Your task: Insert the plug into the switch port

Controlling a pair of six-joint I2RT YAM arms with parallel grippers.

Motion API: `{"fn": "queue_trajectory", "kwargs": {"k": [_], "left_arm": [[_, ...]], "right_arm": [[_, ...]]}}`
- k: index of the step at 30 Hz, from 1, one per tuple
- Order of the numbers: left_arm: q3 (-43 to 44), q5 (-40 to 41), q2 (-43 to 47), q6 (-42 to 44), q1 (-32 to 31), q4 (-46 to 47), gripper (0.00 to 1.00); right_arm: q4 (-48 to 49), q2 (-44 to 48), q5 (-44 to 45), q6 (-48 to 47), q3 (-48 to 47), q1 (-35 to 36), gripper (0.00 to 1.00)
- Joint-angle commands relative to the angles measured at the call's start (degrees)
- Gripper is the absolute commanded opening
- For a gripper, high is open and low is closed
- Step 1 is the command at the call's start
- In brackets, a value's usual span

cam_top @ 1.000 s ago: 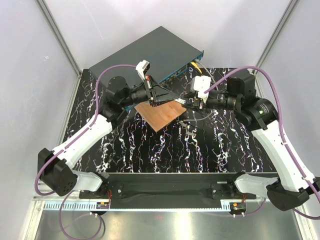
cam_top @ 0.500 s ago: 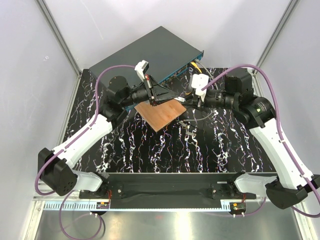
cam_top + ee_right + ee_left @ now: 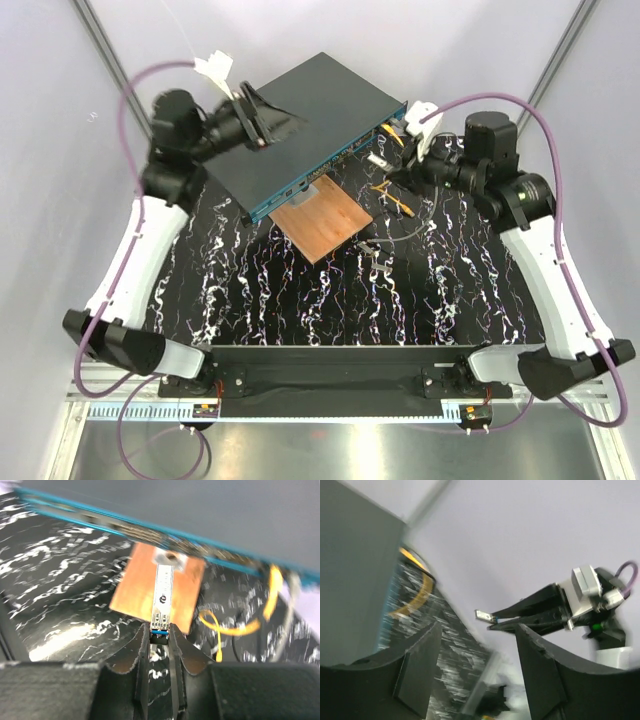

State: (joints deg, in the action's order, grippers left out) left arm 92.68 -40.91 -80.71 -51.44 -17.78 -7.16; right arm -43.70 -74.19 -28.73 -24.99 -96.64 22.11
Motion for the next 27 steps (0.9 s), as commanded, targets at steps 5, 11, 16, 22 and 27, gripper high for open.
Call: {"fn": "queue_trajectory", "kwargs": {"k": [5, 11, 16, 22, 27], "left_arm": [[15.68, 15.66, -2.17, 37.36, 2.49, -30.18, 0.5], [14.02, 17.7, -4.11, 41.24, 2.49, -33.01, 0.29], [14.45, 18.58, -6.21, 42.56, 2.49, -34.5, 0.23], [16.47, 19.37, -9.03, 43.71, 2.49, -36.7, 0.24], [16.56, 19.02, -9.38, 43.01, 2.49, -35.91, 0.24]], "right_arm": [[6.41, -1.04, 4.39, 6.27, 5.57, -5.05, 0.0], [17.39, -3.33, 4.74, 5.39, 10.32, -5.14, 0.0], [22.16, -6.05, 5.17, 6.36, 11.03, -5.06, 0.0], [22.88, -10.97, 6.23, 7.24, 7.26, -4.97, 0.0], [22.69, -13.87, 7.98, 8.11, 4.79, -4.97, 0.0]]}}
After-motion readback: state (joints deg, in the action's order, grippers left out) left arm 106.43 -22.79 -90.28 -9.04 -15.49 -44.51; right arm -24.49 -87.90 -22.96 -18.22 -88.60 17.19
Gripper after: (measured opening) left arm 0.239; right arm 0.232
